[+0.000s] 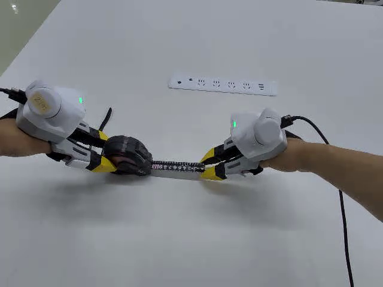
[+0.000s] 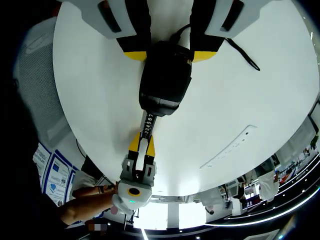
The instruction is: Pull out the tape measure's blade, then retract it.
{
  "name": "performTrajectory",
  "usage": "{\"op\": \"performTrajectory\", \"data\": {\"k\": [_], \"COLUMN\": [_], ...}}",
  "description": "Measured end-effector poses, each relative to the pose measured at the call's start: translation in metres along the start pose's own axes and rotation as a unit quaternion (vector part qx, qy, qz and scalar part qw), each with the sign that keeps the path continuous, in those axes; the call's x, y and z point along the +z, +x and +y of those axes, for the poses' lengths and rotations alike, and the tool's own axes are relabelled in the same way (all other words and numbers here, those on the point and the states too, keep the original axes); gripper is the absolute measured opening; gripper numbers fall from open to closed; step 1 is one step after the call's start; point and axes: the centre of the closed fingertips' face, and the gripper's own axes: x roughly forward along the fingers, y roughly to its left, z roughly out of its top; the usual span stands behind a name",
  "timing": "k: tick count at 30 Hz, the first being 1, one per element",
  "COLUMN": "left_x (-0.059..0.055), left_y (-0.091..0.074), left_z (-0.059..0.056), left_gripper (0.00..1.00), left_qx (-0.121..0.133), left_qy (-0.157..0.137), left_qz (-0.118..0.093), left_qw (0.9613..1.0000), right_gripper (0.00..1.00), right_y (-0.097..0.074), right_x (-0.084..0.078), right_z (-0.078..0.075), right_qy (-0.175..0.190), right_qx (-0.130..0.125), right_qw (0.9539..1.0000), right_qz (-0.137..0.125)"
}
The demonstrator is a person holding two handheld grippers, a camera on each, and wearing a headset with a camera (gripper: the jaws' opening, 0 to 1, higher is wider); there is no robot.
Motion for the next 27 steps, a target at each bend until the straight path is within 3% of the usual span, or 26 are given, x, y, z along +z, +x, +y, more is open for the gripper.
{"op": "performTrajectory", "data": {"k": [27], "left_x": [0.001], "left_y": [0.001], "left_z": [0.001], "left_gripper": [0.26], "left_qx": [0.0], "left_qy": [-0.001], "left_qz": [-0.001], "left_qw": [1.0], "right_gripper": [0.12], "right_y": [-0.018], "right_x": [-0.018], "right_z": [0.0], "right_qy": [0.004], "right_qx": [-0.002], "right_qw": [1.0], "right_qz": [0.009]}}
